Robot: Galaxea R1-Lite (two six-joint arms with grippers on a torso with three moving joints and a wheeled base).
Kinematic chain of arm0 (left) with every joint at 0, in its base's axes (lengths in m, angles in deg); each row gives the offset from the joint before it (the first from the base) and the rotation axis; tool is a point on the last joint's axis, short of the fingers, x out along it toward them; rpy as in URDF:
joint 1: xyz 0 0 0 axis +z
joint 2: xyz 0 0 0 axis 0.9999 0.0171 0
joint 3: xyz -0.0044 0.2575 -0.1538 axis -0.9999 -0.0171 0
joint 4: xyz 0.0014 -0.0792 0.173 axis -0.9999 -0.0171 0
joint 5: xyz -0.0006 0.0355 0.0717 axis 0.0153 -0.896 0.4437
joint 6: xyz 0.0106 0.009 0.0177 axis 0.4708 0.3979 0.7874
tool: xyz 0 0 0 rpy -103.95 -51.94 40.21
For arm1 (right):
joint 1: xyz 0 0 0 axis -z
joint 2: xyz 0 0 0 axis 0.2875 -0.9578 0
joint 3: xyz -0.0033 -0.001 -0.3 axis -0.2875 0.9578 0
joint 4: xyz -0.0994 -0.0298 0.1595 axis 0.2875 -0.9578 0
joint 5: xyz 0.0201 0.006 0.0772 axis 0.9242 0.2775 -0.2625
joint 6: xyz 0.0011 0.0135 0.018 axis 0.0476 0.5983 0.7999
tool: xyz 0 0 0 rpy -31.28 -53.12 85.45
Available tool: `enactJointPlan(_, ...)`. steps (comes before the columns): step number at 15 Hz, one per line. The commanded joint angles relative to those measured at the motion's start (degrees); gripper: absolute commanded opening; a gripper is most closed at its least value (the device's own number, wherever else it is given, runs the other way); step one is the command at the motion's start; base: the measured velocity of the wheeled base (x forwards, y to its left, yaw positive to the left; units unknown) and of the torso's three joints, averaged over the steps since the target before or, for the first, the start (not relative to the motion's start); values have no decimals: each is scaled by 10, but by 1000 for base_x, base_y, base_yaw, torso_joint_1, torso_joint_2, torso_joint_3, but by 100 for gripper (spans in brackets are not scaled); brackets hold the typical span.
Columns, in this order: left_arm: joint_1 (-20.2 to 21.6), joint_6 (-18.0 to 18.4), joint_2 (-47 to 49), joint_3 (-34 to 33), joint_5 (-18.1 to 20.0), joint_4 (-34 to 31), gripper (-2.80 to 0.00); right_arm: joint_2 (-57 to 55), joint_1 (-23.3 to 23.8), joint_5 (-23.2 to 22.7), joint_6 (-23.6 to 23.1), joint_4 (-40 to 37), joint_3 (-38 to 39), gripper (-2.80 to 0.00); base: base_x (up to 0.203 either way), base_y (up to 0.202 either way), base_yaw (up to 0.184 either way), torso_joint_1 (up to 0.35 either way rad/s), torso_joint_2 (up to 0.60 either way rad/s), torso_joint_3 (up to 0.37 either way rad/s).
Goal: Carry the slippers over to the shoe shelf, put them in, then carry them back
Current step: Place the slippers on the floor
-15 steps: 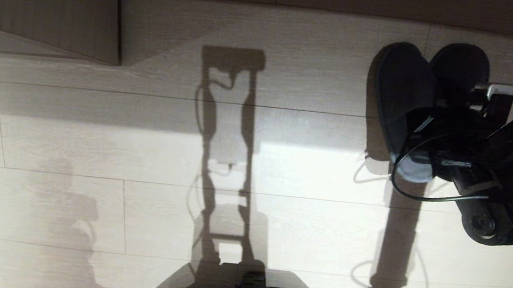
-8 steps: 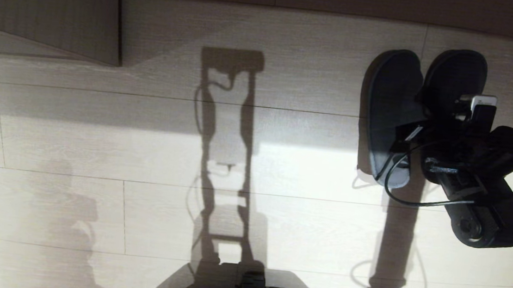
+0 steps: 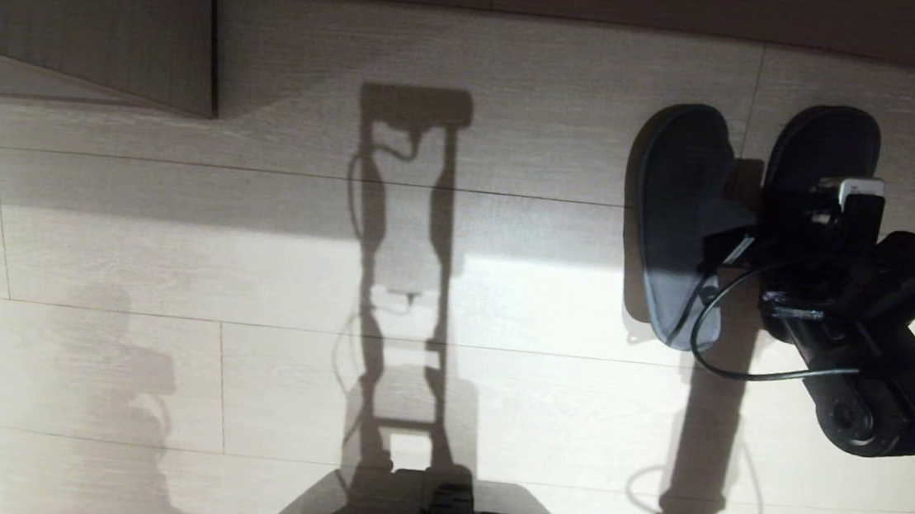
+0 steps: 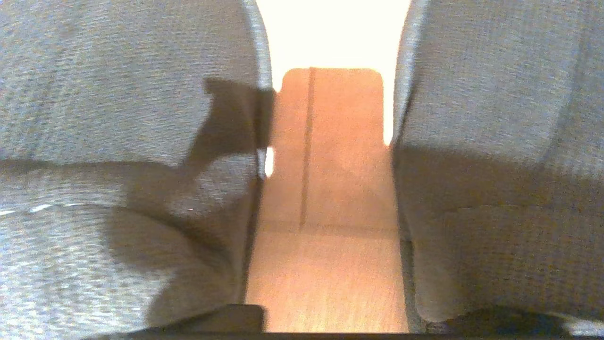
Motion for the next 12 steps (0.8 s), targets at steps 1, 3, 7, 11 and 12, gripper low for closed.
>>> enactJointPlan(1,0,0,0,0,0,0,-280,39,-1,-2,-1,10,23,0,0,0,0,0,0,0)
enactJointPlan(3,0,0,0,0,0,0,-280,48,-2,-3,-1,9,41,0,0,0,0,0,0,0)
enactJointPlan(7,0,0,0,0,0,0,-280,73,-2,-4,-1,0,67,0,0,0,0,0,0,0)
enactJointPlan(11,0,0,0,0,0,0,-280,82,-2,-5,-8,-9,108,0,0,0,0,0,0,0)
enactJointPlan(12,0,0,0,0,0,0,-280,84,-2,-6,-12,-10,113,0,0,0,0,0,0,0)
